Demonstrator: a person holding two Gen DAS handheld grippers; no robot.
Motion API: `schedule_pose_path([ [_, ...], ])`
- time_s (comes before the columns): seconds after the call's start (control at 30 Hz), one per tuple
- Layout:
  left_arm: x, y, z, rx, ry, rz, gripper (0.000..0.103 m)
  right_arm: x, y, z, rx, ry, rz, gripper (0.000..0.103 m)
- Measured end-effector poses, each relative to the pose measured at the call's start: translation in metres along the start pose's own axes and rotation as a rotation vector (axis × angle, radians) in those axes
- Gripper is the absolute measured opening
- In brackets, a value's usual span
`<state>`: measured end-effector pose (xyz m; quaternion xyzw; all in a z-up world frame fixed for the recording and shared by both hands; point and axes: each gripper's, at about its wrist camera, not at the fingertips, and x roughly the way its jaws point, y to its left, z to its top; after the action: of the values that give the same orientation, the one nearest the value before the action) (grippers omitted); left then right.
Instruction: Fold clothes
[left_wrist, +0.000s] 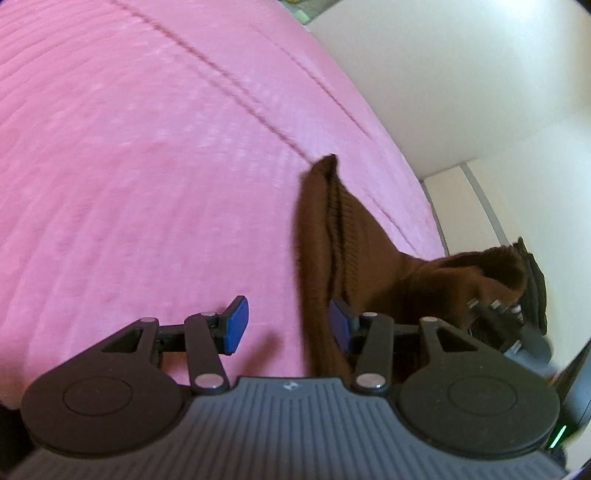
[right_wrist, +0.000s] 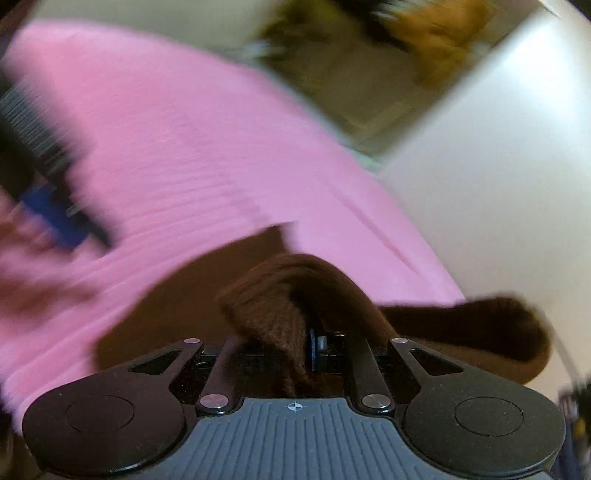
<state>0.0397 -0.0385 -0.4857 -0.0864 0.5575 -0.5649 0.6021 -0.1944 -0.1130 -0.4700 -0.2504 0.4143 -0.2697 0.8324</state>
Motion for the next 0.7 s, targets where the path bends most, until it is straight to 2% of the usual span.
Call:
schedule_pose_path([
  [0.07,-0.002,0.006,-0.002,-0.010,0.004,0.005,0.043,0.001,0.024,-0.009,-0.084,0.032,0.037,0.013],
  [0.13,-0.003,0.009,-0.003,-0.011,0.009,0.009,0.043,-0.002,0.037,-0.016,-0.128,0.056,0.036,0.014],
  [0.2,-0.003,0.011,-0.002,-0.008,0.012,0.008,0.043,-0.006,0.033,-0.018,-0.113,0.054,0.017,0.056],
  [0.23,-0.003,0.011,-0.002,-0.007,0.014,0.008,0.043,-0.011,0.030,-0.019,-0.099,0.048,0.018,0.064],
  [0.27,-0.003,0.010,-0.001,-0.003,0.011,0.005,0.043,-0.017,0.025,-0.020,-0.079,0.037,0.031,0.081],
  [0.3,-0.002,0.008,-0.001,0.002,0.008,0.001,0.043,-0.024,0.021,-0.022,-0.055,0.030,0.050,0.086],
  [0.37,-0.002,0.004,0.000,0.012,0.003,-0.008,0.043,-0.040,0.017,-0.028,-0.012,0.026,0.081,0.086],
  [0.5,0.000,-0.005,0.003,0.042,-0.002,-0.019,0.043,-0.068,0.003,-0.053,0.085,0.038,0.083,0.086],
  [0.6,0.002,-0.013,0.009,0.055,-0.007,-0.024,0.044,-0.076,-0.030,-0.078,0.263,0.087,0.067,0.086],
  [0.7,0.010,-0.026,0.024,0.088,-0.019,-0.042,0.045,-0.072,-0.079,-0.102,0.530,0.136,0.085,0.086],
])
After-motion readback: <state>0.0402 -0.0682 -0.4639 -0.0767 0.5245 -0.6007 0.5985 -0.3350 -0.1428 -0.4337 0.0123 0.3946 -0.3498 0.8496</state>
